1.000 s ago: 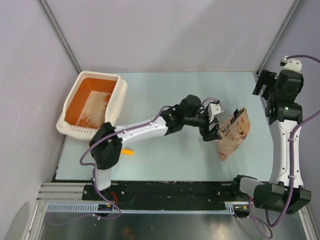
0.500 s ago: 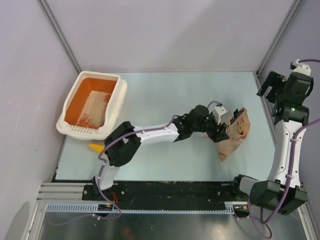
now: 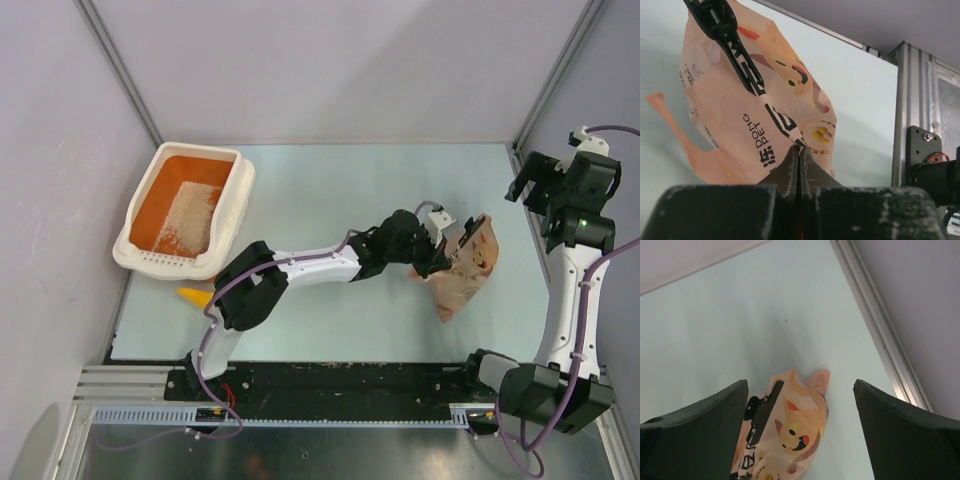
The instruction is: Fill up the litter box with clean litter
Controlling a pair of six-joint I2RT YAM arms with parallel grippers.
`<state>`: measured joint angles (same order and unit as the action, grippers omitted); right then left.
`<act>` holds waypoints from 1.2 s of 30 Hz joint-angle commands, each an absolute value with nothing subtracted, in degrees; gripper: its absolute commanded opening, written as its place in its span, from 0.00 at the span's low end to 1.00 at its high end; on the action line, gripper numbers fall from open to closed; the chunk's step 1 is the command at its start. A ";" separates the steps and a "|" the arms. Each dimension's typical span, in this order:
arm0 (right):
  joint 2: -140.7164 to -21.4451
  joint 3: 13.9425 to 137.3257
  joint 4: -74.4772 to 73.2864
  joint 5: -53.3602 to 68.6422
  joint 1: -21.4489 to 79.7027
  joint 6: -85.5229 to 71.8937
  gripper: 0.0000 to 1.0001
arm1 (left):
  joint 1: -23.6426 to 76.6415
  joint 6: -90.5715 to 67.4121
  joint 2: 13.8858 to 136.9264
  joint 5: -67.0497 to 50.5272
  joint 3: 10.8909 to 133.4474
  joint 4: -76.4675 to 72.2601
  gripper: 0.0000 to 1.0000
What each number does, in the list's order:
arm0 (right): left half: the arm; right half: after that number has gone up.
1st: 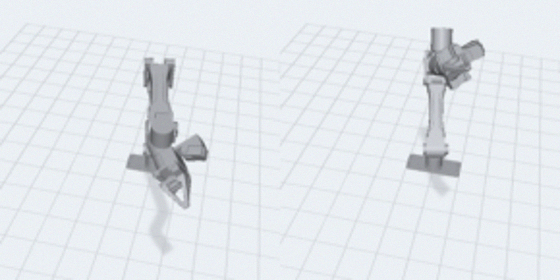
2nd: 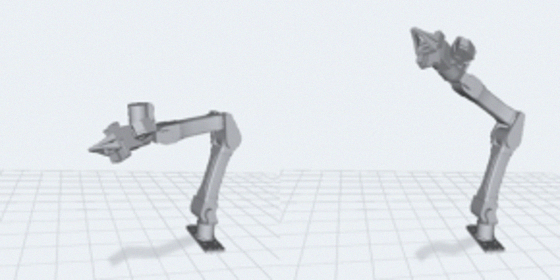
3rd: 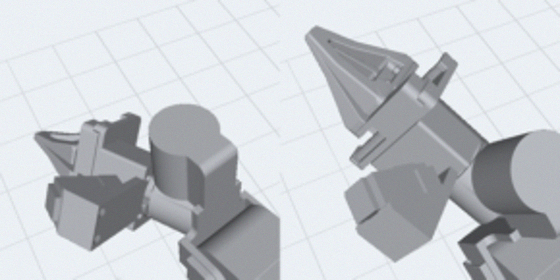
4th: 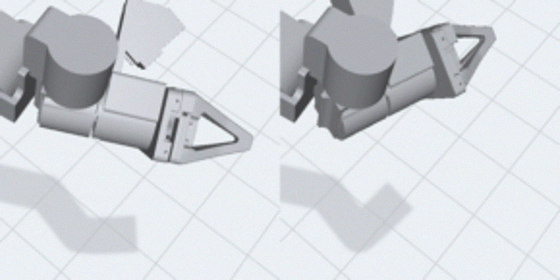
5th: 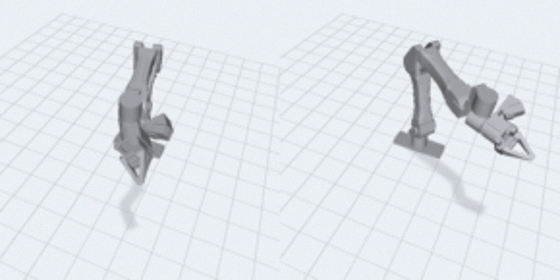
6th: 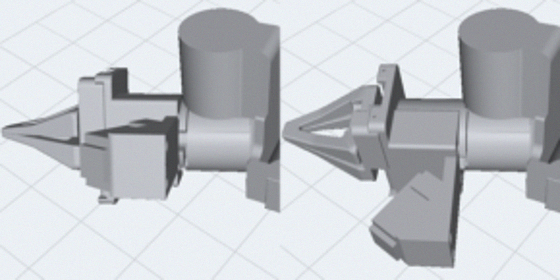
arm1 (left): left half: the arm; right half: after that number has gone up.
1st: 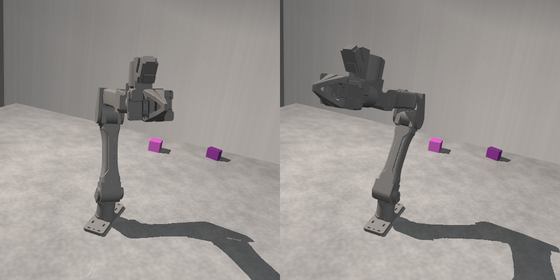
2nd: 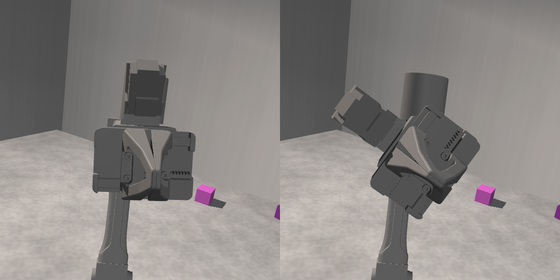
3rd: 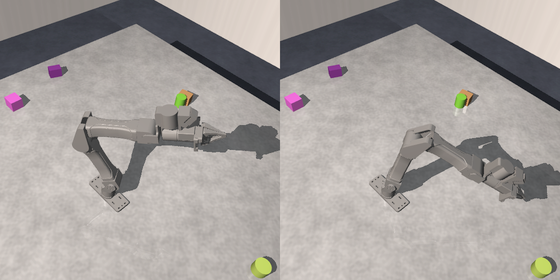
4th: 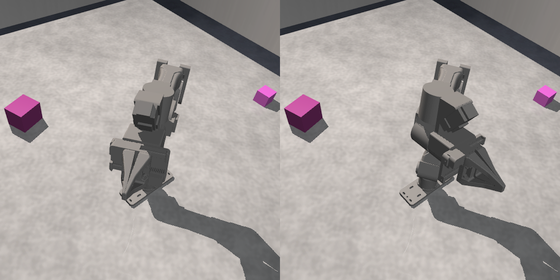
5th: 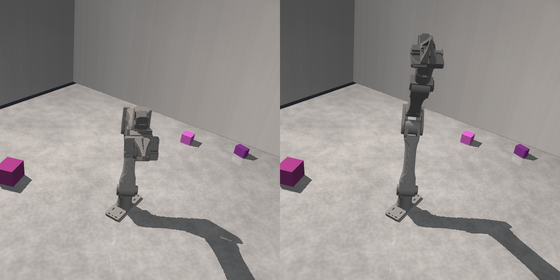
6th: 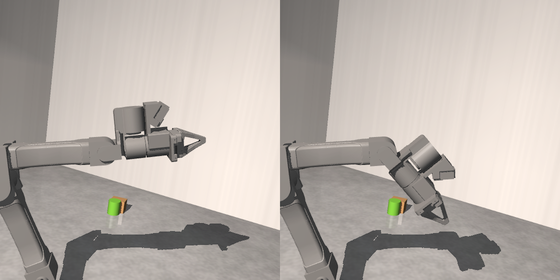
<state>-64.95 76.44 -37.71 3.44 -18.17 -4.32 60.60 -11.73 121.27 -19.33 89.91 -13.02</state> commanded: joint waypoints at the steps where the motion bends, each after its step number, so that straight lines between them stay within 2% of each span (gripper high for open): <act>1: -64.33 76.38 -36.48 8.08 -18.54 -4.75 0.91 | 56.79 -6.09 114.44 -22.23 88.95 -10.38 0.00; 5: -66.00 76.38 -35.77 14.84 -18.37 -4.49 0.88 | 52.92 -0.71 109.61 -25.82 88.16 -3.35 0.00; 9: -67.50 76.38 -38.05 27.05 -16.01 2.00 0.89 | 48.87 8.15 105.74 -30.75 87.80 6.92 0.00; 13: -68.29 76.20 -41.83 28.21 -8.38 11.58 0.92 | 44.57 19.39 98.37 -29.54 82.11 13.96 0.00; 19: -72.86 76.03 -36.31 31.11 -4.22 8.26 0.93 | 39.39 28.81 94.13 -27.16 80.16 22.04 0.00; 24: -76.28 76.72 -33.66 30.41 -0.44 9.05 0.95 | 36.21 28.13 94.04 -25.93 79.80 23.12 0.00; 26: -77.08 77.17 -33.66 30.41 1.56 9.58 0.95 | 36.30 26.90 95.09 -25.66 80.86 23.03 0.29; 28: -77.60 77.34 -33.40 29.89 2.46 10.55 0.96 | 36.30 25.32 97.20 -27.93 82.26 23.03 0.54; 31: -77.78 77.61 -33.13 29.44 3.16 10.37 0.97 | 36.30 23.03 100.71 -29.79 85.50 22.94 0.62; 36: -77.70 77.70 -34.45 29.09 3.16 10.81 0.97 | 36.30 22.32 105.73 -33.04 91.13 23.03 0.63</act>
<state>-78.13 75.99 -35.31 29.21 3.16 9.23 36.10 23.42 103.00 -28.05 85.93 24.36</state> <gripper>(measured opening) 0.970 0.634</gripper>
